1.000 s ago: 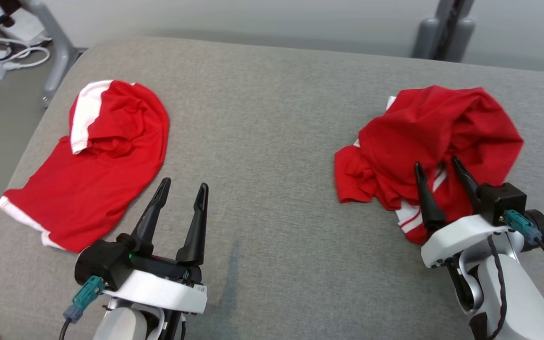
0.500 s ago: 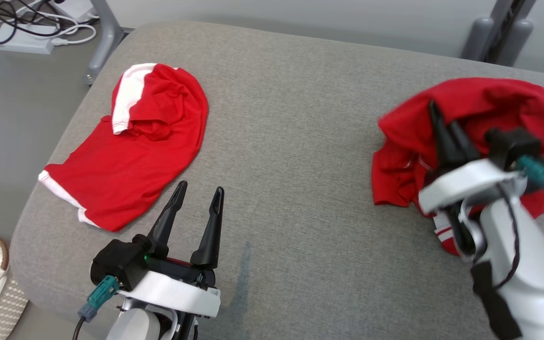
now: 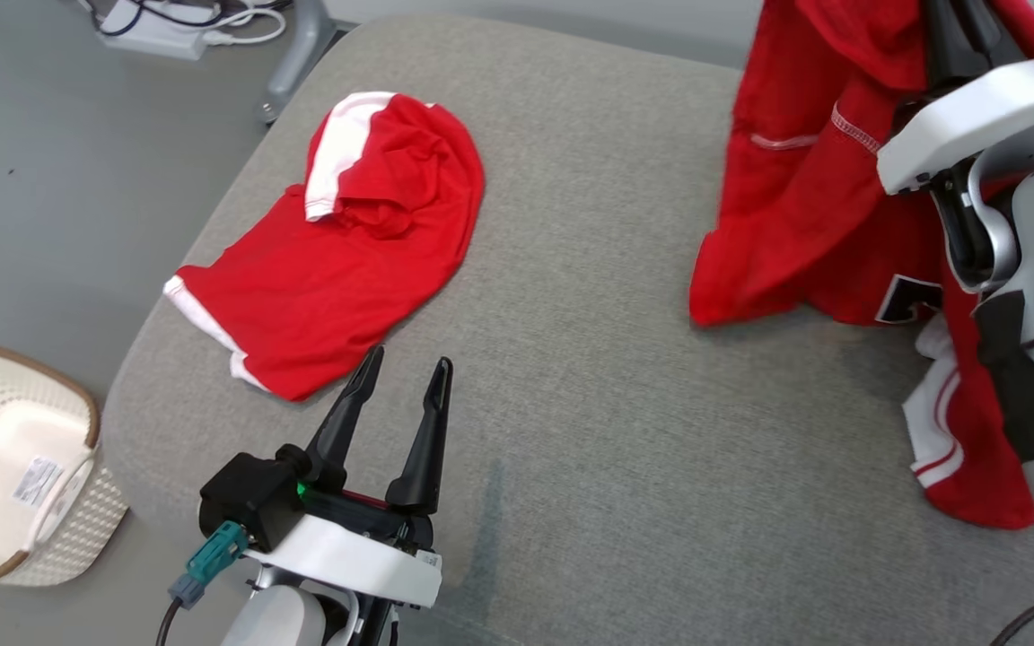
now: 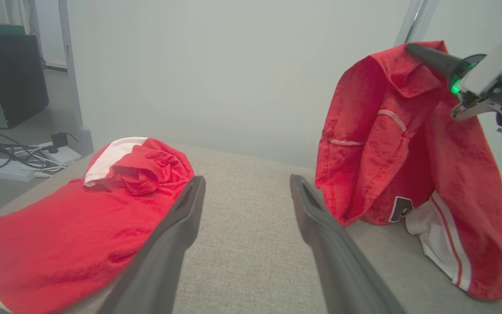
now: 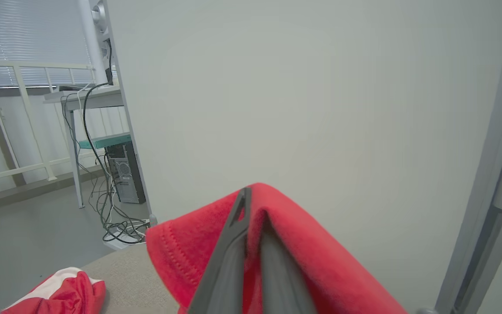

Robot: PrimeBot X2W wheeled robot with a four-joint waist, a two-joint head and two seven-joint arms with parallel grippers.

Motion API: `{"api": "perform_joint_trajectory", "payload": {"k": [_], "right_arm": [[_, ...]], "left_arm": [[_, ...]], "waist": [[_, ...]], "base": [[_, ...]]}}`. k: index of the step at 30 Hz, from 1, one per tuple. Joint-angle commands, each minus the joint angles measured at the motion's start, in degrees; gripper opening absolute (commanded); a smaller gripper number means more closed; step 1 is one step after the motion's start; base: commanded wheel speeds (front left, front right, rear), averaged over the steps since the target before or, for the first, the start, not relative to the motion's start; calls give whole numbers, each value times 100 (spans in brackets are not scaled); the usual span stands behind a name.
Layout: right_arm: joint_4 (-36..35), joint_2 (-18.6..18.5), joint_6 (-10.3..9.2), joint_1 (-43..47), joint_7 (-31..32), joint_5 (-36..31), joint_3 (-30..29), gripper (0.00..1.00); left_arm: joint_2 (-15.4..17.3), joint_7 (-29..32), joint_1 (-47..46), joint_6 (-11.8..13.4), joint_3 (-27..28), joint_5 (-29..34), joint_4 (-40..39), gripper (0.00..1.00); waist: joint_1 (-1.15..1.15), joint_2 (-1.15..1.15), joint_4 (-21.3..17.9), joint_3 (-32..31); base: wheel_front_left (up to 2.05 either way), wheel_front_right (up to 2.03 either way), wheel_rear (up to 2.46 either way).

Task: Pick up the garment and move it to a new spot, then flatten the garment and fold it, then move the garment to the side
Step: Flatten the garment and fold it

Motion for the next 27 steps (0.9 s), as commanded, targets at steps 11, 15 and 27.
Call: {"api": "perform_joint_trajectory", "payload": {"k": [11,15,27], "right_arm": [[1675,6,-4,-461,547,-43,833,100],[1907,88,-4,-389,578,222,1093,100],[1136,22,-4,144,2,1284,1813,100]], "left_arm": [[18,-22,-114,90,-108,-64,38,100],[18,-22,-147,55,-44,27,47,100],[20,-22,-104,-24,368,245,27,100]], "waist": [[0,0,71,182],[0,0,-180,86],[0,0,-1348,-352]], "base": [[0,0,0],[0,0,0],[0,0,0]]}}
